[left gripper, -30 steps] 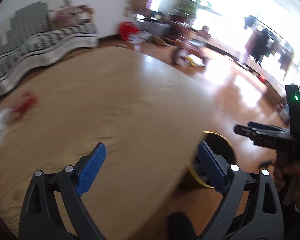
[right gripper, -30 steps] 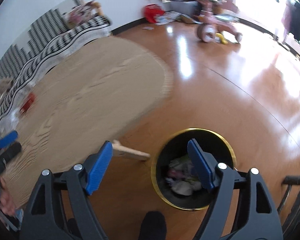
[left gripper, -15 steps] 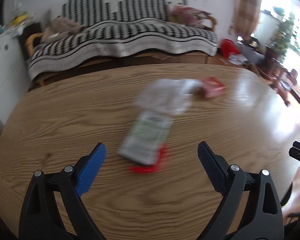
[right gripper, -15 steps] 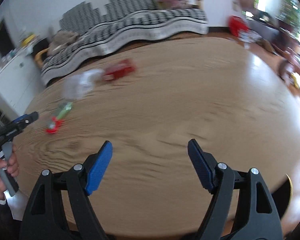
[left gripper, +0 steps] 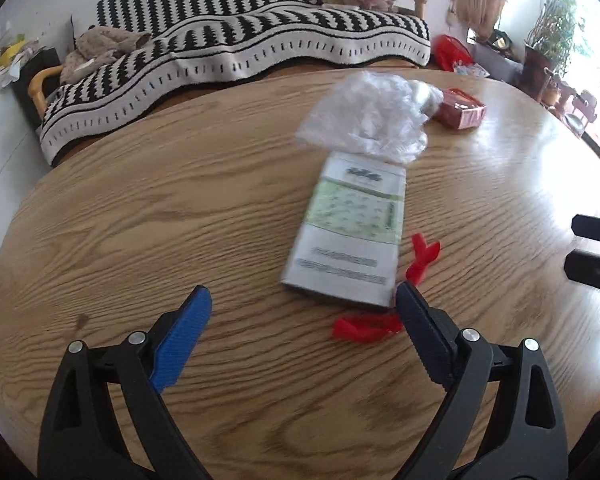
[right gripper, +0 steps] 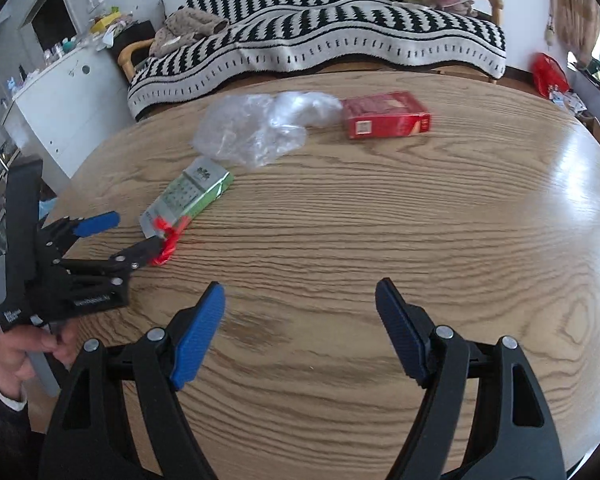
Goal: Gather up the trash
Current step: 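Move both open tools back over the table, then grasp the green cigarette box with left tool while right tool grasps the red ribbon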
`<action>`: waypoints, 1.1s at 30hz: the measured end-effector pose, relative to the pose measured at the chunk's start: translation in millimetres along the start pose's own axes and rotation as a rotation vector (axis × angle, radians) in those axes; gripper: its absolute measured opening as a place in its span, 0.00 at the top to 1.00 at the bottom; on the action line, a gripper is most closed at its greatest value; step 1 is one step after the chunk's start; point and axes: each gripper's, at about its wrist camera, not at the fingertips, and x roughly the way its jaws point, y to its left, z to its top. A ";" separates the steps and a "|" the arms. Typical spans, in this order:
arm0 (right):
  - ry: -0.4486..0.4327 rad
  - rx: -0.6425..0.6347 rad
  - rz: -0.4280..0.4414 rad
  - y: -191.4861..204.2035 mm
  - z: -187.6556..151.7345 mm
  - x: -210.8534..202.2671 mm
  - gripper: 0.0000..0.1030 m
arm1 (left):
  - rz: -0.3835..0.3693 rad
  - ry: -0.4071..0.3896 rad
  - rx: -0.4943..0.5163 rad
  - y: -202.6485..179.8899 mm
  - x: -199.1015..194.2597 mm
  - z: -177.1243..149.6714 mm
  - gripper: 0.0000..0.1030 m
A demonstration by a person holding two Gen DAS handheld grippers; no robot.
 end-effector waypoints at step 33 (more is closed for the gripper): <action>0.033 -0.080 0.073 98.6 29.3 72.7 0.26 | 0.002 -0.099 -0.183 54.9 -62.3 5.6 0.40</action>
